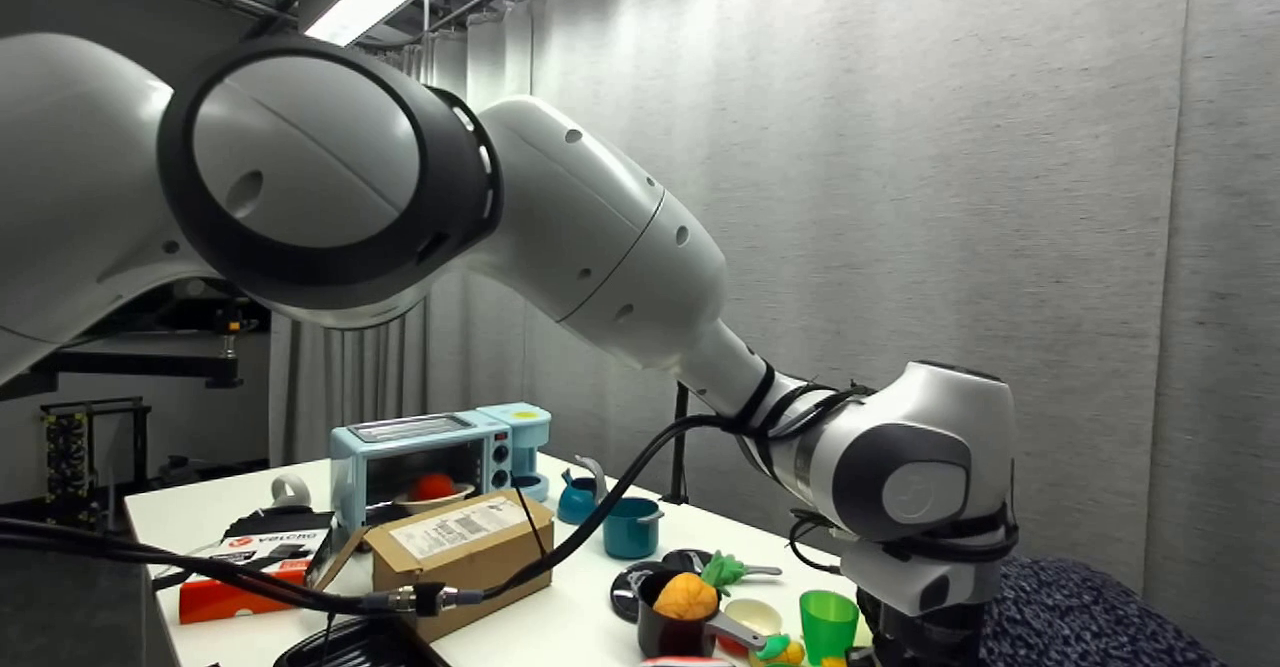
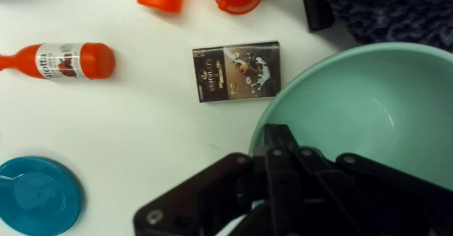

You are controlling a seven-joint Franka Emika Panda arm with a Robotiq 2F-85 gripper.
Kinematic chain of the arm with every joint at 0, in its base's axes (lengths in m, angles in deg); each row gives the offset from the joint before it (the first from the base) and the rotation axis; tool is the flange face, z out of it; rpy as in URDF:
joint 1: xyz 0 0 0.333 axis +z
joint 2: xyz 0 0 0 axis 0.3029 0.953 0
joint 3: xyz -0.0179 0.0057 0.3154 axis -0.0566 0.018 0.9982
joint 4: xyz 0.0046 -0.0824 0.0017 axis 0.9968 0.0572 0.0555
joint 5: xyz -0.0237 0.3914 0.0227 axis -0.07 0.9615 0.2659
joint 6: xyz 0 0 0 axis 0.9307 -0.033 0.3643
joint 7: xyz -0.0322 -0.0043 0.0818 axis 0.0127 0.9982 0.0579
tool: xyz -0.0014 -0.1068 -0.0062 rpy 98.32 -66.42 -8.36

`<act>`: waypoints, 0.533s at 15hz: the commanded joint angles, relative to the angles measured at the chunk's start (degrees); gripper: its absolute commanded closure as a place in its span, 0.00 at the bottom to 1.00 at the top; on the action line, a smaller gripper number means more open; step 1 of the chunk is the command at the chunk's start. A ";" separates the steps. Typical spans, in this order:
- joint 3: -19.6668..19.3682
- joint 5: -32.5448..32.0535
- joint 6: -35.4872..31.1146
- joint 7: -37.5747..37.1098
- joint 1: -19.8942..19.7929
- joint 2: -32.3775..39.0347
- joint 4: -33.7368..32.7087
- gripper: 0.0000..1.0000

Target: Move the ceramic bowl to the left

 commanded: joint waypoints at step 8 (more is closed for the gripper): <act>-6.25 -1.67 -10.04 -5.03 1.48 -0.63 2.59 1.00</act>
